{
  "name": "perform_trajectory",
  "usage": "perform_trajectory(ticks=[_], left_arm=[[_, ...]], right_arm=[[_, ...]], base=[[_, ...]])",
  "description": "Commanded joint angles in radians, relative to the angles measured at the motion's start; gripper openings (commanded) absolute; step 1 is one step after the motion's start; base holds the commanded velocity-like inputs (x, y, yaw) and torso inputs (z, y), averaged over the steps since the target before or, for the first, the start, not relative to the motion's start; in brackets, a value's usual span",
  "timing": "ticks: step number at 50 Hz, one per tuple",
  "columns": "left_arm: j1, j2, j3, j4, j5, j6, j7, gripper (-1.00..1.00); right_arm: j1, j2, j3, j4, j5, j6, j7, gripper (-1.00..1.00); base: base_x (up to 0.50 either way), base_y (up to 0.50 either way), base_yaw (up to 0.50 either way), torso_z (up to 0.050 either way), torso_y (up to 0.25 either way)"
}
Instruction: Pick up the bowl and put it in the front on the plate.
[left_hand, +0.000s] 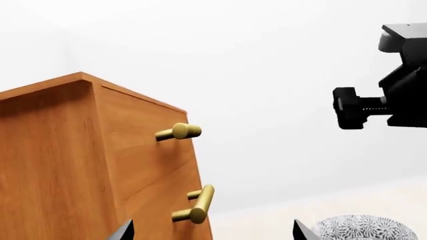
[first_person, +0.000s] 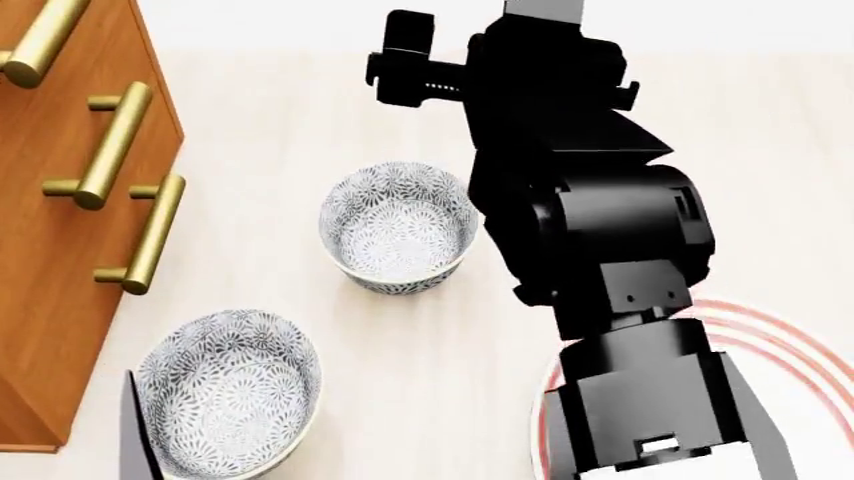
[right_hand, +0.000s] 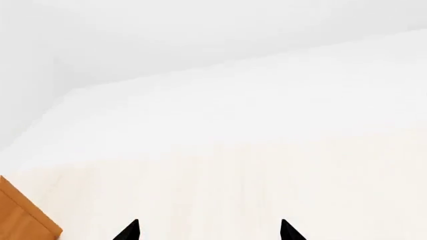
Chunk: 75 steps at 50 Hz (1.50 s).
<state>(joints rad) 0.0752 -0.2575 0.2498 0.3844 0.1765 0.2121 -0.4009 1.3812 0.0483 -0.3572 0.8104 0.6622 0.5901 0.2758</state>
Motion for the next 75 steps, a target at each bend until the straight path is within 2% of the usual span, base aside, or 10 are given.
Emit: perform_trajectory(ticks=[1,9,26,36,39,55,75], left_arm=[[0.01,0.012,-0.004,-0.003,0.017,0.039,0.025,1.0],[0.008,0.012,0.009,-0.016,0.01,0.037,0.027,1.0],[0.006,0.004,0.026,-0.023,-0.005,0.03,0.033,1.0],[0.006,-0.002,0.031,-0.023,-0.01,0.029,0.031,1.0],[0.004,-0.002,0.034,-0.029,-0.014,0.029,0.032,1.0],[0.001,-0.008,0.045,-0.022,-0.015,0.013,0.032,1.0],[-0.003,-0.016,0.056,-0.026,-0.024,0.006,0.03,1.0]], right_arm=[[0.157,-0.045,-0.174,0.31,0.137,-0.042,-0.018,1.0],[0.174,-0.045,-0.286,0.372,0.193,-0.082,-0.024,1.0],[0.15,-0.045,-0.36,0.394,0.279,-0.107,-0.006,1.0],[0.059,-0.012,-0.339,0.229,0.357,-0.035,0.079,1.0],[0.02,0.019,-0.325,0.114,0.391,0.009,0.131,1.0],[-0.042,0.06,-0.274,0.026,0.459,0.03,0.203,1.0],[-0.097,0.064,-0.274,-0.004,0.481,0.037,0.225,1.0]], base=[[0.0,0.0,0.0,0.0,0.0],[0.0,0.0,0.0,0.0,0.0],[0.0,0.0,0.0,0.0,0.0],[0.0,0.0,0.0,0.0,0.0],[0.0,0.0,0.0,0.0,0.0],[0.0,0.0,0.0,0.0,0.0],[0.0,0.0,0.0,0.0,0.0]])
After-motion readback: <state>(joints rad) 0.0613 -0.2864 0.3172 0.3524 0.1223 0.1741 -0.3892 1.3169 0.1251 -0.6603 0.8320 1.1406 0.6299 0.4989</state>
